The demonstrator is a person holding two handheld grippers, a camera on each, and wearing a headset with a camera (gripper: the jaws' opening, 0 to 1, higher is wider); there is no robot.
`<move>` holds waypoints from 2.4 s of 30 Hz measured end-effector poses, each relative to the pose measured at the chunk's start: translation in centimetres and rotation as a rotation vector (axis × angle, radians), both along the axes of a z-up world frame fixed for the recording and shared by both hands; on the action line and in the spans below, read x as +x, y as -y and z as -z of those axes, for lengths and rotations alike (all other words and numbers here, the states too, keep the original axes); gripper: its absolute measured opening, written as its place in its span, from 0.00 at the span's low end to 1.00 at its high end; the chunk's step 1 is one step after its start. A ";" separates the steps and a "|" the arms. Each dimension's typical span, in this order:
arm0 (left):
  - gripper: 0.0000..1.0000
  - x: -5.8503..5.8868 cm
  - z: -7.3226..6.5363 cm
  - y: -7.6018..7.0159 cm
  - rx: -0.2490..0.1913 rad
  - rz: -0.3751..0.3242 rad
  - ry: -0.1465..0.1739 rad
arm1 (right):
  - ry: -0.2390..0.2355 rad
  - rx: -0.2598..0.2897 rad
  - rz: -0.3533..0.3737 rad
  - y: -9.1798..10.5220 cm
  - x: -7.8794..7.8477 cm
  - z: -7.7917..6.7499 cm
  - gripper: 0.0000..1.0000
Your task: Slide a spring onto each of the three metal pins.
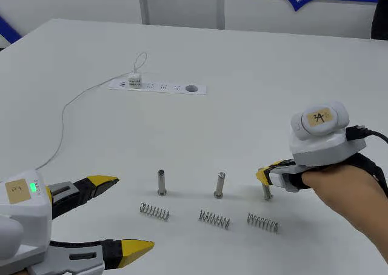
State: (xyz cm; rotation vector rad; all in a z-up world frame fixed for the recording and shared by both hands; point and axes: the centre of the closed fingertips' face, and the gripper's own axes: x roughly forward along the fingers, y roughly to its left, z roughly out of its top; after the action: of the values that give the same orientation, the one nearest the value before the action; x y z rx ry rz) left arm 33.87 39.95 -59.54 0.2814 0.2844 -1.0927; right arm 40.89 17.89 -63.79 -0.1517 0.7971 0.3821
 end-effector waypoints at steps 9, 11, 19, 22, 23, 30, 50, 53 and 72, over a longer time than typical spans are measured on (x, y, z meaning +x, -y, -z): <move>0.73 0.0 -0.2 0.0 -0.005 -0.001 0.007 | 0.008 0.012 0.006 0.3 -1.1 -0.3 0.09; 0.73 0.0 -0.2 0.0 -0.006 -0.001 0.008 | 0.009 0.009 0.004 0.3 -1.3 -0.3 0.09; 0.73 -0.1 -0.2 0.1 -0.011 -0.004 0.007 | -0.001 0.008 -0.003 0.3 -2.0 -0.3 0.09; 0.73 -0.1 -0.2 0.1 -0.013 -0.005 0.007 | -0.002 0.004 -0.010 0.4 -2.1 -0.3 0.09; 0.73 -0.1 -0.2 0.1 -0.013 -0.006 0.008 | -0.002 0.003 -0.012 0.4 -2.1 -0.3 0.09; 0.73 -0.2 -0.2 0.3 -0.014 -0.005 0.007 | 0.002 0.004 -0.027 0.2 -2.3 -0.3 0.09; 0.73 -0.2 -0.5 0.2 -0.013 -0.004 0.011 | 0.033 -0.014 -0.077 0.5 -3.5 -1.3 0.14; 0.73 -0.2 -0.5 0.2 -0.013 -0.003 0.010 | 0.031 0.001 -0.081 0.6 -4.1 -1.5 0.14; 0.72 -0.2 -0.5 0.2 -0.013 0.001 0.013 | 0.034 0.006 -0.265 -0.9 -7.7 -0.3 0.17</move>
State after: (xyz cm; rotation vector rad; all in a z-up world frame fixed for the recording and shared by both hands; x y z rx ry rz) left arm 33.66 39.76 -58.99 0.2767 0.2655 -1.0932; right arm 33.23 18.82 -63.44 -0.2587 0.7440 0.6310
